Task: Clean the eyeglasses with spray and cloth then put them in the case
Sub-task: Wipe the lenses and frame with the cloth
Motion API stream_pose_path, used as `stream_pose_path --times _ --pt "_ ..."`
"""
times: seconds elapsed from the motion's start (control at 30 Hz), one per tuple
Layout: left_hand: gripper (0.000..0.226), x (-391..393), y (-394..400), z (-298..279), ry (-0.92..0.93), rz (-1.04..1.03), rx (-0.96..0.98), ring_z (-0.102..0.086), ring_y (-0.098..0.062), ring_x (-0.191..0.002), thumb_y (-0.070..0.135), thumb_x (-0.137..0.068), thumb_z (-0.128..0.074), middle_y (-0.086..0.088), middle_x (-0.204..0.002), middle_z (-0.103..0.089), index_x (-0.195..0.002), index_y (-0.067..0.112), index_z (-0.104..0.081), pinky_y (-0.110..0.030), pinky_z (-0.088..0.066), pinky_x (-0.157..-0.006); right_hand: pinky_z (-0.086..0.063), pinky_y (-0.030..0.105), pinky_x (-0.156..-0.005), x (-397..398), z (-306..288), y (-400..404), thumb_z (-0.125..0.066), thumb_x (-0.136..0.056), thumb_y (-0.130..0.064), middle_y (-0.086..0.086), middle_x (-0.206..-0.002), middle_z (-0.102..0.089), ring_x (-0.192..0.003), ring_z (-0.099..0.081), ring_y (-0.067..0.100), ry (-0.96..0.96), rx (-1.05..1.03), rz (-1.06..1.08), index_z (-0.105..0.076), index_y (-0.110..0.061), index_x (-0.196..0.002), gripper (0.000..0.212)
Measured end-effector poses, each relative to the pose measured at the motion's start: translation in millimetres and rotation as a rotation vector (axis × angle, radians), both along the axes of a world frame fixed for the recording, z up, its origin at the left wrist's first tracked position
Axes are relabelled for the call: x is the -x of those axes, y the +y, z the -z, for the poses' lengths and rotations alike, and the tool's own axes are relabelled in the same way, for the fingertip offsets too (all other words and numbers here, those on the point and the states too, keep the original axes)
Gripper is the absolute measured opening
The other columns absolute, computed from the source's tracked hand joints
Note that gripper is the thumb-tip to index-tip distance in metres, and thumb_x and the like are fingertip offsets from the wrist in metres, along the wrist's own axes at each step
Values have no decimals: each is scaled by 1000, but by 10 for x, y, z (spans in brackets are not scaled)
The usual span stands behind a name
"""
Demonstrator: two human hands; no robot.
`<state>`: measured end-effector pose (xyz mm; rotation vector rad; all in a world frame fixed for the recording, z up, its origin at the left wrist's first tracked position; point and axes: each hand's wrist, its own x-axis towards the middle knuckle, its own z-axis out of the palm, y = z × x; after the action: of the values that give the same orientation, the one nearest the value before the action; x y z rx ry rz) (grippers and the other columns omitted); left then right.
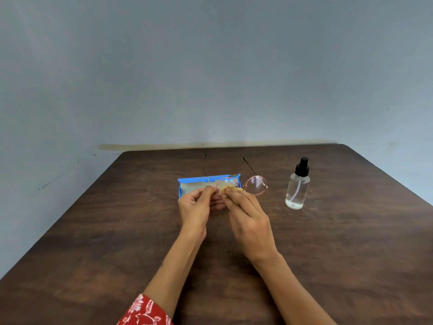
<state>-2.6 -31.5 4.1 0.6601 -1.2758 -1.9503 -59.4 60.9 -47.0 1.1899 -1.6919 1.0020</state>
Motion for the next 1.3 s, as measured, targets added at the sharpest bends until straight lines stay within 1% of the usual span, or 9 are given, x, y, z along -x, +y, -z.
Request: stream_pose_path --times 0.2,0.4,0.5,0.63,0.73,0.8,1.03,1.2,1.3 --pt "18 -8 -51 -9 -5 -10 -20 -66 -17 -49 4 -86 -60 -9 -52 -66 -70 -2 -66 -23 -57 -51 -46 26 -95 160 -22 145 -53 -91 -2 13 -110 -66 -102 -58 24 -171 142 194 -68 4 -109 25" --pt "19 -6 -34 -15 -10 -6 -30 -65 -16 -48 2 -86 -58 -7 -50 -65 -69 -2 -65 -22 -56 -50 -45 24 -96 33 15 40 -56 -86 4 15 -110 -65 -103 -58 23 -84 40 98 -68 6 -106 23" --pt "19 -17 -64 -24 -20 -10 -24 -65 -15 -47 2 -86 -59 -7 -49 -64 -68 -1 -65 -21 -55 -49 -44 23 -97 129 18 110 -55 -88 1 14 -113 -64 -105 -57 23 -180 131 129 -67 4 -111 26" --pt "20 -17 -61 -17 -25 16 -7 -65 -16 -47 3 -86 -59 -7 -50 -64 -68 -1 -66 -21 -56 -49 -48 31 -95 233 22 184 -55 -89 2 13 -117 -62 -107 -57 22 -242 238 241 -64 0 -119 31" --pt "20 -11 -53 8 -30 29 7 -66 -17 -49 5 -86 -60 -8 -52 -65 -68 0 -66 -22 -56 -50 -50 38 -92 158 29 102 -49 -95 -2 13 -117 -62 -106 -58 25 -174 205 177 -65 1 -117 27" --pt "18 -12 -65 17 -42 27 12 -66 -18 -50 6 -86 -61 -9 -54 -66 -69 0 -66 -23 -56 -51 -51 38 -90 106 31 59 -57 -88 5 13 -114 -64 -105 -59 24 -112 140 126 -67 2 -111 26" --pt "18 -6 -58 6 -54 37 33 -66 -17 -48 6 -86 -62 -9 -52 -65 -70 -2 -66 -22 -56 -50 -34 14 -104 187 -17 170 -44 -97 -12 13 -120 -59 -108 -56 22 -278 246 195 -62 1 -120 32" --pt "17 -10 -75 11 -51 29 30 -66 -17 -49 6 -85 -62 -9 -53 -66 -70 0 -66 -23 -56 -50 -48 31 -95 119 6 65 -60 -85 8 14 -116 -61 -102 -59 25 -145 145 132 -66 3 -113 29" --pt "17 -23 -77 -2 -49 31 27 -66 -17 -49 5 -86 -62 -9 -53 -66 -71 -1 -66 -23 -56 -51 -42 22 -100 160 -3 110 -54 -90 0 13 -116 -60 -106 -58 23 -222 189 149 -65 3 -115 28"
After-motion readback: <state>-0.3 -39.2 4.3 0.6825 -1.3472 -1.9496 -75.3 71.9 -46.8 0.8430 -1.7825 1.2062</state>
